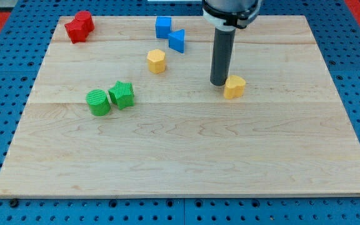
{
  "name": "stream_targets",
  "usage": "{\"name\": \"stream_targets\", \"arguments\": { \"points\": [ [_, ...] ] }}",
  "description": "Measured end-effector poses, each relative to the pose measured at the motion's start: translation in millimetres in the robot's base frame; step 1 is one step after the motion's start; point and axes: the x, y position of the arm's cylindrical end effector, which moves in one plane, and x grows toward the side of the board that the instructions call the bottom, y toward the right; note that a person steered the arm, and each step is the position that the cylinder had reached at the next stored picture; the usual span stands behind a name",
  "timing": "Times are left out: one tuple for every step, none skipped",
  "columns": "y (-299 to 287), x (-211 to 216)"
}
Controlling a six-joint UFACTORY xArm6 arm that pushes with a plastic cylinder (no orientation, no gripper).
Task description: Push the yellow hexagon into top of the yellow heart
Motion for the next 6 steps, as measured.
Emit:
{"name": "stream_targets", "arguments": {
  "points": [
    [-73.4, -15.5],
    [-140.3, -26.6],
    [-170.5, -65.6],
    [-90.5, -44.0],
    [-25.6, -8.2],
    [-64.5, -49.7]
  ]
}}
